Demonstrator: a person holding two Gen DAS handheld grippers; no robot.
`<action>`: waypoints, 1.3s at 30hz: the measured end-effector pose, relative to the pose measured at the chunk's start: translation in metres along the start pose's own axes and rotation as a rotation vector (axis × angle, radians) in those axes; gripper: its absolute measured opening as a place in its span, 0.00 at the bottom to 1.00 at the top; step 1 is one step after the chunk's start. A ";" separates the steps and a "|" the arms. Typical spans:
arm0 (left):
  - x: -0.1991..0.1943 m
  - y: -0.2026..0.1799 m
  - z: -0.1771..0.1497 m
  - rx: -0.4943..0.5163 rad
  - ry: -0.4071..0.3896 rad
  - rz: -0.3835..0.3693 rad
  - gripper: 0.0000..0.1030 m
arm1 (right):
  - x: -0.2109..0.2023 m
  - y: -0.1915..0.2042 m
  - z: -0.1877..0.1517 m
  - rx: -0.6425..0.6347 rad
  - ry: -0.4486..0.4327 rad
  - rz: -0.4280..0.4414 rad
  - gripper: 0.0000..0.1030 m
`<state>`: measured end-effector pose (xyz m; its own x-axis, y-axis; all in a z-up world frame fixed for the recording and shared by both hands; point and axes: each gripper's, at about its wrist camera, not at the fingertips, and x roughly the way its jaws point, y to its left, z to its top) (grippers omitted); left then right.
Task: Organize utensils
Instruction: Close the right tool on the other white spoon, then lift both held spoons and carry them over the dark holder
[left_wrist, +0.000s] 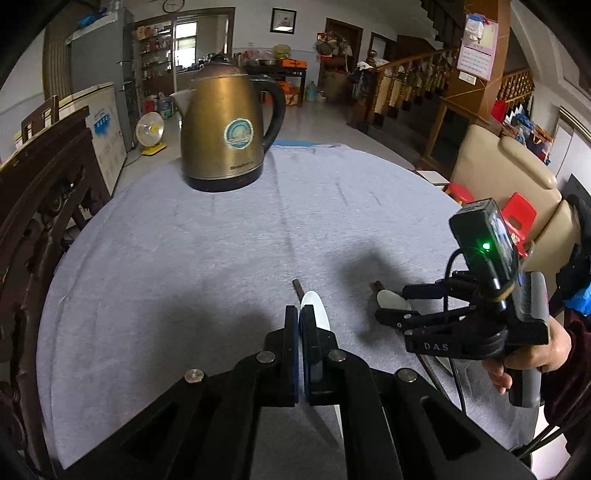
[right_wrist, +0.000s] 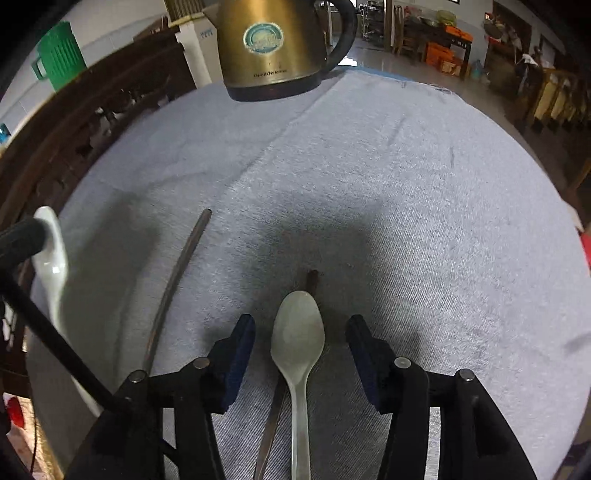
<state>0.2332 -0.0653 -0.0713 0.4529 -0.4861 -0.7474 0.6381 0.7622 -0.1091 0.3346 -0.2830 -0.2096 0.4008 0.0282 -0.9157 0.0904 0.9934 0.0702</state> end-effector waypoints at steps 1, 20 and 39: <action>0.000 0.001 -0.001 -0.002 -0.002 0.004 0.02 | 0.000 0.001 0.000 -0.005 0.004 -0.015 0.48; -0.052 0.006 -0.034 -0.069 -0.055 0.092 0.02 | -0.083 -0.090 -0.058 0.374 -0.252 0.184 0.28; -0.181 -0.043 -0.089 -0.119 -0.346 0.114 0.02 | -0.270 -0.067 -0.192 0.488 -0.909 0.295 0.28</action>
<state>0.0690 0.0281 0.0104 0.7134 -0.4955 -0.4955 0.5037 0.8542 -0.1290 0.0449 -0.3363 -0.0429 0.9766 -0.0329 -0.2126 0.1523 0.8036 0.5753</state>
